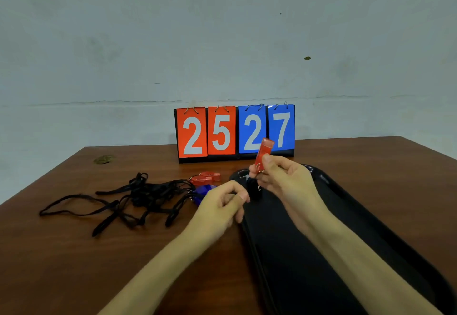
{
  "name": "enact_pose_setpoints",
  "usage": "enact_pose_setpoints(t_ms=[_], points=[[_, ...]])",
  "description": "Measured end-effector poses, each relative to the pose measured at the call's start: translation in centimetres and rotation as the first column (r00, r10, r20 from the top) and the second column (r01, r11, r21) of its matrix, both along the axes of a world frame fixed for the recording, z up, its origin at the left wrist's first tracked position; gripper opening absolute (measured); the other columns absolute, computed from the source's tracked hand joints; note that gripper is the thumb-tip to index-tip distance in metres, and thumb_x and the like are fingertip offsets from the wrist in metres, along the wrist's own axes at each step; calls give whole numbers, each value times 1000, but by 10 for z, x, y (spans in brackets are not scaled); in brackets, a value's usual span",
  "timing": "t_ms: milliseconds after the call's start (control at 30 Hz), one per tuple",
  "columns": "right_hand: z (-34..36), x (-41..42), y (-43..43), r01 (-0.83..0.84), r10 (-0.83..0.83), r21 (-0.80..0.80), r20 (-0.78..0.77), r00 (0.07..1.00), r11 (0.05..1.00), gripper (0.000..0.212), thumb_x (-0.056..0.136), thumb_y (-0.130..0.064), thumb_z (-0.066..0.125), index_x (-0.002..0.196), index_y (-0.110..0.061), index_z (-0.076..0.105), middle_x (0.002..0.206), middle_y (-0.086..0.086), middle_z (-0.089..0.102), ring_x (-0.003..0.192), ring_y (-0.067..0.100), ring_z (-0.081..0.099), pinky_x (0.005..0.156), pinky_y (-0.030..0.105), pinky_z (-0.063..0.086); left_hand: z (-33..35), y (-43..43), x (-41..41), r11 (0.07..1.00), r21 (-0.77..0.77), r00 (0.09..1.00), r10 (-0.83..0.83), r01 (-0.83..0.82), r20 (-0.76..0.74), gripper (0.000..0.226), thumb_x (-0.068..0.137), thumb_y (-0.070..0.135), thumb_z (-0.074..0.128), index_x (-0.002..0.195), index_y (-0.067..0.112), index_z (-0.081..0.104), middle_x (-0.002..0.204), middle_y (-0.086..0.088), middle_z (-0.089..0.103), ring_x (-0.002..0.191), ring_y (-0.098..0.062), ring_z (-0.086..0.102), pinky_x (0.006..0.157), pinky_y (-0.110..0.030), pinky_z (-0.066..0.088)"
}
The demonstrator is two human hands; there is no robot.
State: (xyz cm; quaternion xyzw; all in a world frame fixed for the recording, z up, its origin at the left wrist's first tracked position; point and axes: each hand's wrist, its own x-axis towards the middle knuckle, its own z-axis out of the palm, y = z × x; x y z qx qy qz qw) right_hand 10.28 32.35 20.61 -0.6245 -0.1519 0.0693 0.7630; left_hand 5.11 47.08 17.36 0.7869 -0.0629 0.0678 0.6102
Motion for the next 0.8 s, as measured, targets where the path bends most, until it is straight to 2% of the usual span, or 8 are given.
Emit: enact_pose_setpoints(t_ms=[133,267,333,433,500,600,733,800], points=[[3,2,-3,-100,96,-66,-52,994,993,27,81,-11,67,108,-10,64,99,2,73,99,14,68,92,34,50,-3,4,2,989,-134,997,64,-70,-49,13,94,10,50,94,3,61,67,-6,58,44,-13,44,38,-23,32],[2,0,-4,-202,197,-44,-108,975,978,23,76,2,67,94,-11,70,98,4,73,100,19,67,89,35,51,2,6,1,883,-462,986,-137,77,-98,33,87,25,55,109,0,60,89,-13,66,68,-20,61,53,-29,51],[0,-1,-2,-200,191,-92,-103,976,976,21,75,-2,70,93,-11,71,93,2,73,96,18,67,88,33,50,1,3,-1,890,-445,984,-152,98,-88,37,87,30,54,109,1,61,89,-12,66,65,-18,59,50,-26,49],[0,1,0,-174,155,-98,-171,973,980,23,68,-10,76,89,-14,70,84,-2,72,93,16,64,84,30,49,-4,2,-1,932,-363,997,-39,12,-67,21,93,21,51,96,4,63,67,-7,53,45,-8,37,38,-19,26],[1,4,-2,-193,189,11,-271,944,981,30,60,-13,77,89,-15,68,82,-1,69,92,16,61,77,29,48,-4,5,2,924,-379,996,15,-49,-91,19,95,15,47,91,3,62,55,-2,40,38,-6,25,38,-18,15],[3,7,-6,-163,208,152,-364,908,975,36,58,-14,76,92,-13,65,83,1,67,85,14,61,70,26,48,-3,9,4,901,-425,990,30,-85,-135,21,95,13,45,88,2,61,50,-1,36,36,-8,22,40,-19,12],[-2,8,-5,-74,68,-25,-194,979,997,23,78,-16,70,100,-9,67,93,5,73,91,15,67,78,28,53,-3,7,2,939,-341,985,-11,-49,-172,23,96,14,45,85,4,62,51,-2,39,36,-8,23,40,-20,13],[-3,8,-5,-12,3,-76,-113,994,997,19,82,-18,67,99,-8,68,87,3,73,85,14,67,79,28,53,-2,5,0,954,-299,978,-71,9,-198,23,96,18,47,89,4,63,53,-2,43,37,-8,26,38,-20,16]])
